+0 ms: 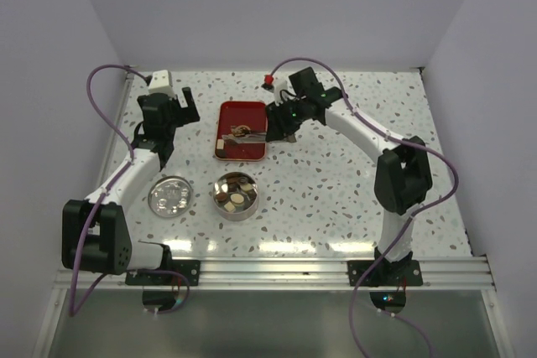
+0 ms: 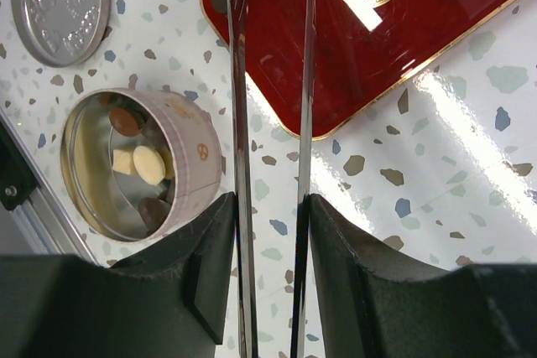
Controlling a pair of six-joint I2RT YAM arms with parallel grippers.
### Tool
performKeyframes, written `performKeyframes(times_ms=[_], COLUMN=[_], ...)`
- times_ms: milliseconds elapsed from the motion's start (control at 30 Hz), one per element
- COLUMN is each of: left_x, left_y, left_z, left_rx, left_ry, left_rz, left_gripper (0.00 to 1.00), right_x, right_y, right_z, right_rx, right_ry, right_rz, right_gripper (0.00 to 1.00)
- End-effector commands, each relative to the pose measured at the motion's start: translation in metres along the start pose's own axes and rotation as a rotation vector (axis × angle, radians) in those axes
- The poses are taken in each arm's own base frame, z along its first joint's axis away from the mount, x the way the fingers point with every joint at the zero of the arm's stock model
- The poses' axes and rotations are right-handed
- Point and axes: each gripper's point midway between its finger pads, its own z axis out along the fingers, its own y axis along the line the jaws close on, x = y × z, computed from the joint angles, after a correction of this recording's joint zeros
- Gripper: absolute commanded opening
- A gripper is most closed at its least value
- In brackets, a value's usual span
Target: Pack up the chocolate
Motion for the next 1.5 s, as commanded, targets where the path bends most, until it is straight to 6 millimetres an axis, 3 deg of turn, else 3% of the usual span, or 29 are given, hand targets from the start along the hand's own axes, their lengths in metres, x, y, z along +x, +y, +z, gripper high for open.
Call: performKeyframes(times_ms=[0,733,833,1100,1467], left_x=[-0.025,-0.023,-0.024,-0.024,-0.024], left_y=[0.001,0.002,0.002,0.002,0.002], left_z=[-0.005,-0.004,-0.005,-0.005,-0.005], left_rx=[0.004,-0.003,-0.003,-0.003,-0.001], left_ry=[-0.08,-0.077,-0.078,-0.08,-0.081], left_rz=[-0.032,-0.029,-0.031,-0.032,-0.033], left_gripper=[1.0,1.0,1.0,1.0,1.0], right_x=[-0.007,-0.004,-0.004,-0.01,-0.04], right_y=[-0.006,-0.02,-0.018,-0.012,0.009], right_z=[0.005,0.024,0.023,0.013,-0.019], right_rx=[0.01,0.033,0.032,0.025,0.0], right_ry=[-0.034,-0.014,-0.01,-0.027,-0.115], right_rz=[0.002,0.02,0.021,0.012,-0.033], right_gripper=[0.43,0.42,0.36,0.3,0.3])
